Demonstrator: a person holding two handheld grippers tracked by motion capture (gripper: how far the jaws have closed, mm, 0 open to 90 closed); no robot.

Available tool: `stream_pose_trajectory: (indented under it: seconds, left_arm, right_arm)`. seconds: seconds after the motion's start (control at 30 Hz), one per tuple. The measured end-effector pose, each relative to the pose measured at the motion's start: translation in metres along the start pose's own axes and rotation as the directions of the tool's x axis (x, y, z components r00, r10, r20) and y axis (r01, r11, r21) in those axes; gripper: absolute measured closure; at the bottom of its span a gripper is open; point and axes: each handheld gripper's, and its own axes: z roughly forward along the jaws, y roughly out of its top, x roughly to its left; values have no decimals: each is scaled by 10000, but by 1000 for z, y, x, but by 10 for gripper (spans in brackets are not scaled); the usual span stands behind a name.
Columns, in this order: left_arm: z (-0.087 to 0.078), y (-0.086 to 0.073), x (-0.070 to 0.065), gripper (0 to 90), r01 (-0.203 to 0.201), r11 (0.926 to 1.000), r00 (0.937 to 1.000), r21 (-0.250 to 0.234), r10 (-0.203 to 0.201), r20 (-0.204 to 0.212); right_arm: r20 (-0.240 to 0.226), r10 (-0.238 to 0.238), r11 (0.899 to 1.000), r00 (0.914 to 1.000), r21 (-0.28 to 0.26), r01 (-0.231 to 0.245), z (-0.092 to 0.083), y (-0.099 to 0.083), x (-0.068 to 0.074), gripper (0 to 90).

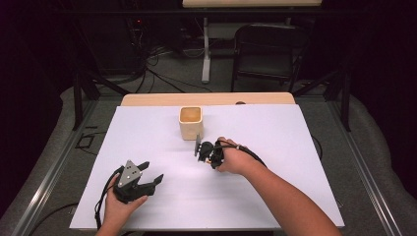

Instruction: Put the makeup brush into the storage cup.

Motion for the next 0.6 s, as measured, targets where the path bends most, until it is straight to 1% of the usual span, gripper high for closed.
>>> stream_pose_trajectory:
  seconds: [0.03, 0.07, 0.37, 0.53, 0.6]
  left_arm:
    - [0, 0, 0, 318, 0, 10000, 10000, 21, 0, 2]
    - [0, 0, 0, 318, -4, 10000, 10000, 27, 4, 2]
    - [0, 0, 0, 318, -7, 10000, 10000, 32, 7, 3]
    - [0, 0, 0, 319, 7, 10000, 10000, 0, -7, -8]
    - [0, 0, 0, 318, -3, 10000, 10000, 1, 3, -2]
  right_arm:
    - [11, -31, 10000, 10000, 78, 31, 0, 0, 0, 686]
    - [1, -38, 10000, 10000, 15, 38, 1, 0, 0, 687]
    - [-26, -116, 9998, 9999, 135, 116, 2, 0, 0, 697]
    - [-44, -102, 9993, 9999, 350, 104, 3, -2, 0, 704]
    - [-73, -67, 9995, 10000, 318, 70, 4, -3, 0, 709]
